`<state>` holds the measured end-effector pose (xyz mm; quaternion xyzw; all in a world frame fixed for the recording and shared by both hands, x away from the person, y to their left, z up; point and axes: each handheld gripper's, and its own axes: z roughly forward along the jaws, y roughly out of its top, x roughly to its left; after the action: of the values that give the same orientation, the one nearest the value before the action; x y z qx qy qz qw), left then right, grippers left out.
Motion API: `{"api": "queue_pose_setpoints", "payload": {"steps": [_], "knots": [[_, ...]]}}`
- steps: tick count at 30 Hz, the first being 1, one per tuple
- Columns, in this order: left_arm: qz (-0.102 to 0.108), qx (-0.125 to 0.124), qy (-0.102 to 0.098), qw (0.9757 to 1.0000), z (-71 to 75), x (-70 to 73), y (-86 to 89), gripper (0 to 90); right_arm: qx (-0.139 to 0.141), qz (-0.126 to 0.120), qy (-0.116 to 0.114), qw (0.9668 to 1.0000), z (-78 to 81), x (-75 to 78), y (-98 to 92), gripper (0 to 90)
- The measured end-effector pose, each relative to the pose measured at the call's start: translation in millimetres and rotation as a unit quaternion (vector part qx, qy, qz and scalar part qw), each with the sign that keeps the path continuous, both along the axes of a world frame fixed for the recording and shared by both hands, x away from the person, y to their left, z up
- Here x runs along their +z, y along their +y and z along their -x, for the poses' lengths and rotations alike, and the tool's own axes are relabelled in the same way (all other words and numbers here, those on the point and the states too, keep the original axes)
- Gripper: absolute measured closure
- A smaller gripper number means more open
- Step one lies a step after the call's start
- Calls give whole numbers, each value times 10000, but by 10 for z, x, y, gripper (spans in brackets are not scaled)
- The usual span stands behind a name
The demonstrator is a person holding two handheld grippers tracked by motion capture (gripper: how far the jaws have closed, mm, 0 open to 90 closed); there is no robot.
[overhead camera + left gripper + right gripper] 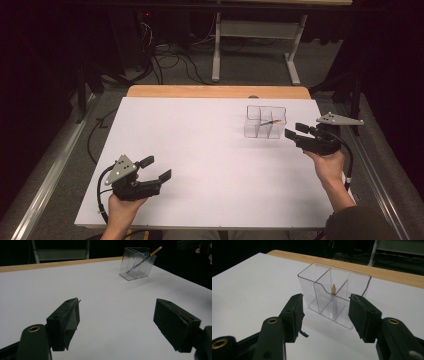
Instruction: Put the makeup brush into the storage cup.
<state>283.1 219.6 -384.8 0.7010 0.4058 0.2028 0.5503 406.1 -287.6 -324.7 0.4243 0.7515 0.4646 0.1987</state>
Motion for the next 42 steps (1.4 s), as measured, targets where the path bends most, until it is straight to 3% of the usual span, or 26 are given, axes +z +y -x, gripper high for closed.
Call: {"api": "queue_pose_setpoints", "payload": {"steps": [42], "knots": [[-1, -8, 31, 10000, -6, -8, -10, 213, 229, -218, -57, 9995, 314, -81, -56, 464]]}}
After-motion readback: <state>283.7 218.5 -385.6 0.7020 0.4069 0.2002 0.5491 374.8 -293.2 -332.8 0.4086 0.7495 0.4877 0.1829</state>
